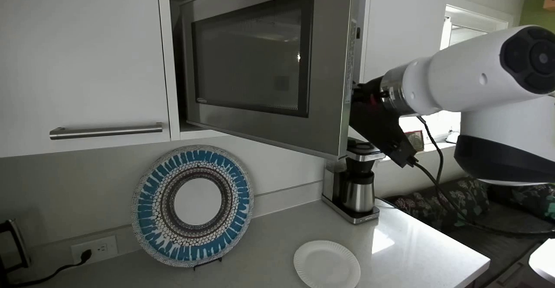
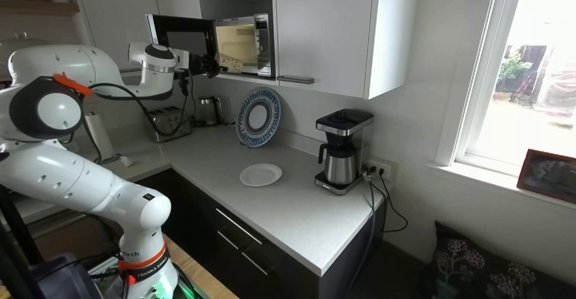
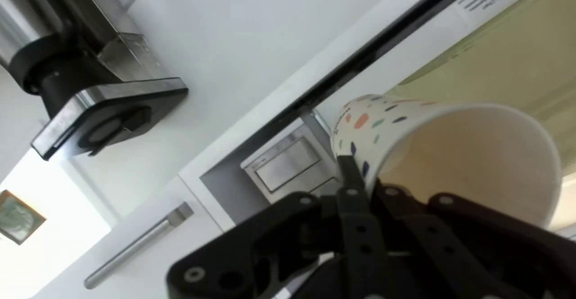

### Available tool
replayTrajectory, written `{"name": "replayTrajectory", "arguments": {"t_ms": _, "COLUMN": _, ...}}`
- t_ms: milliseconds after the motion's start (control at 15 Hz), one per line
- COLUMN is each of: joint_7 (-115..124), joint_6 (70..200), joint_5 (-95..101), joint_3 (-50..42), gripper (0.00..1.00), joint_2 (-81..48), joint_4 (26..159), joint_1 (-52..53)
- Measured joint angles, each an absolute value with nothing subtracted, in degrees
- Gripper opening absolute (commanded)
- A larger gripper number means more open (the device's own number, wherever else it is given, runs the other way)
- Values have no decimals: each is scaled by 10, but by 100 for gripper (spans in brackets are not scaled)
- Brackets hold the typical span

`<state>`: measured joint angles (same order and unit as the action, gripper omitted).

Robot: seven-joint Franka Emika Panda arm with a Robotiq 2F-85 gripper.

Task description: Pick up the paper cup from the microwave and put it on the kitchen counter

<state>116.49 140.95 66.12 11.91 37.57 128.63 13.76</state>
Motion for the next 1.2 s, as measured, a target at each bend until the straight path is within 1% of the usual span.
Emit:
{"name": "replayTrajectory", "arguments": {"t_ms": 200, "joint_7": 1189, "joint_6": 1410, "joint_5": 615, "joint_3": 114, "gripper": 0, "joint_2": 415, "joint_4": 1332, "joint_1": 135}}
{"name": "replayTrajectory", "arguments": {"t_ms": 333, "joint_7": 1189, "joint_6": 1367, "joint_5": 588, "joint_3": 118, "gripper": 2, "joint_2": 439, "joint_4": 1359, "joint_1": 126}}
{"name": "replayTrajectory", "arguments": {"t_ms": 467, "joint_7": 1190, "joint_6": 1357, "joint_5": 587, "joint_3": 124, "gripper": 2, "joint_2": 456, "joint_4": 1372, "joint_1": 106}}
{"name": "replayTrajectory", "arguments": {"t_ms": 1000, "joint_7": 1190, "joint_6": 1359, "joint_5": 581, "joint_3": 127, "gripper": 0, "joint_2": 462, "joint_4": 1377, "joint_1": 95}}
{"name": "replayTrajectory", "arguments": {"t_ms": 1200, "joint_7": 1189, "joint_6": 1409, "joint_5": 526, "joint_3": 90, "gripper": 0, "joint_2": 462, "joint_4": 1394, "joint_1": 95}}
